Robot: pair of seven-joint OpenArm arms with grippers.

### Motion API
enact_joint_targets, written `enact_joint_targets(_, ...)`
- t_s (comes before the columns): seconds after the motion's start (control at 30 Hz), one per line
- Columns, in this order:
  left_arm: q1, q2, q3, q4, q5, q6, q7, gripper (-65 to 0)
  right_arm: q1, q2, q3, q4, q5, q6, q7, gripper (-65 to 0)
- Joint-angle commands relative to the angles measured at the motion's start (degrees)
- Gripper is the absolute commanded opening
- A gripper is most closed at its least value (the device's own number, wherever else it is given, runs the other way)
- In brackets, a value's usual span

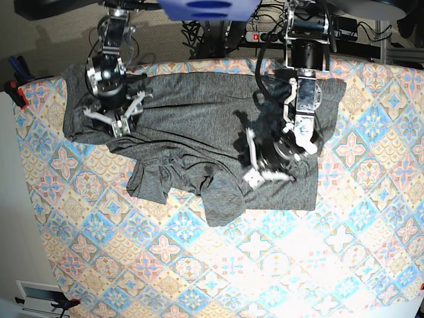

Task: Layout the t-shirt on the table in an organized manner, then fold the t-shirt properly
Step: 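Grasp the shirt edges with both grippers and pull them apart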

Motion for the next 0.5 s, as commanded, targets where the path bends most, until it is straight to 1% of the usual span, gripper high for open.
enact_joint_targets(0.0, -1.6, -0.6, -0.8, -1.1, 0.0, 0.6, -0.5, -53.6, 1.9, 0.3, 1.2, 0.9, 0.3, -0.6, 1.3, -32.9)
enact_joint_targets(0.03, -1.9, -0.8, -1.5, -3.6, 0.0, 0.6, -0.6, -53.6, 2.6, 0.3, 2.7, 0.9, 0.4, -0.6, 1.3, -32.9)
enact_joint_targets(0.13, -2.0, -3.5, -3.1, -9.1, -0.1, 0.6, -1.3, -53.6, 5.3, 0.3, 5.9, 0.9, 0.4, -0.6, 1.3, -32.9)
enact_joint_targets(0.23, -0.7, -6.6, -3.3, -11.7, -0.1, 0.6, -5.1, -53.6, 6.9, 0.3, 7.8, -0.6, 0.3, -0.6, 1.3, -32.8)
enact_joint_targets(0.3, 0.1, -7.9, -3.3, -11.9, -0.1, 0.6, -6.1, -53.6, 7.5, 0.6, 8.0, -2.8, 0.1, -0.6, 1.3, -32.8)
enact_joint_targets(0.47, 0.5, -9.0, -3.4, -12.0, 0.0, 0.6, -6.0, -53.6, 7.5, 4.4, 7.8, -5.4, 0.4, -0.6, 1.3, -32.9)
